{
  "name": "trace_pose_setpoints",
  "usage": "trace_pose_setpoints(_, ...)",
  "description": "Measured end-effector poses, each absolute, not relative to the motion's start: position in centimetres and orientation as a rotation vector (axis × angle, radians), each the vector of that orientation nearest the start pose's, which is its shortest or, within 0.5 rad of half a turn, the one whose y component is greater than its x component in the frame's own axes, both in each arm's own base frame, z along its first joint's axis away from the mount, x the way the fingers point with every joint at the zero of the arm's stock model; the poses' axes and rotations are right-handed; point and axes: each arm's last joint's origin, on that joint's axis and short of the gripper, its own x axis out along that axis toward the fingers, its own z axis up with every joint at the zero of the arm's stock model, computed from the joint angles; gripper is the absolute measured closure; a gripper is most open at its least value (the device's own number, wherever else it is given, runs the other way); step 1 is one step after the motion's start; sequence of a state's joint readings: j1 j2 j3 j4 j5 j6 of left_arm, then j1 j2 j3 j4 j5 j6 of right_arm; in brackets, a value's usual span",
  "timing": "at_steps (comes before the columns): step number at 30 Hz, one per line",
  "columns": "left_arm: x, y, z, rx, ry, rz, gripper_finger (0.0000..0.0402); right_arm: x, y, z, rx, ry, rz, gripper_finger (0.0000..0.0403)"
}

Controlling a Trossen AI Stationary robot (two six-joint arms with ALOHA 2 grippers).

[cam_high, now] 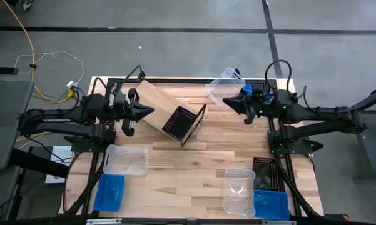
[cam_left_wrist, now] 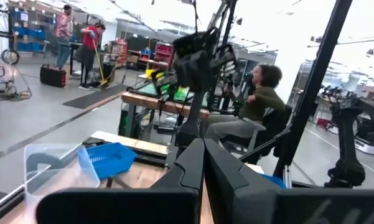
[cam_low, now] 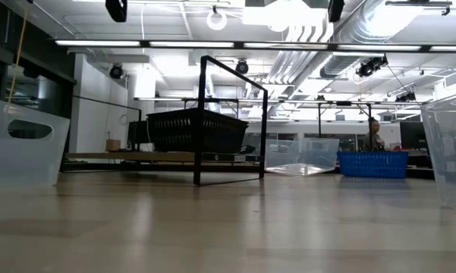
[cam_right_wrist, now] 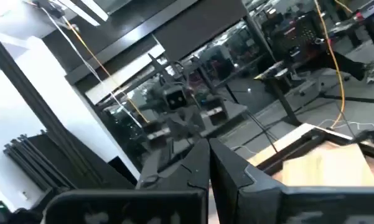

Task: Stack baskets on shelf by color
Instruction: Stack the black bin on top of the other black bins on the shelf

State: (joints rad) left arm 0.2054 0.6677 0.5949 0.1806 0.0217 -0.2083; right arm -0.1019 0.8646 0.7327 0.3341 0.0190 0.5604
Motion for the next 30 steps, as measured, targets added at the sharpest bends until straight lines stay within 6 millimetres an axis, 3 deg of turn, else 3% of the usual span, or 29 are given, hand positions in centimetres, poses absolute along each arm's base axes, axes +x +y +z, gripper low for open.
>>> trace_pose_setpoints(8, 15.3, 3.1, 31.9, -0.22, -0.127, 0.173, 0.0401, 18.3, -1.8, 38.2, 0.527, 0.128, -0.117, 0.0391)
trace_pose_setpoints(14, 15.3, 3.1, 31.8, -0.222, -0.114, 0.18, 0.0401, 16.5, -0.6, 38.3, 0.593, 0.536, -0.172, 0.0306)
trace_pose_setpoints(22, 15.3, 3.3, 31.8, -0.224, -0.115, 0.222, 0.0401, 14.5, 2.3, 33.0, 0.656, 1.099, -0.236, 0.019)
trace_pose_setpoints(30, 15.3, 3.3, 31.8, -0.224, -0.117, 0.237, 0.0401, 13.3, 5.0, 25.7, 0.731, 1.42, -0.297, 0.0178)
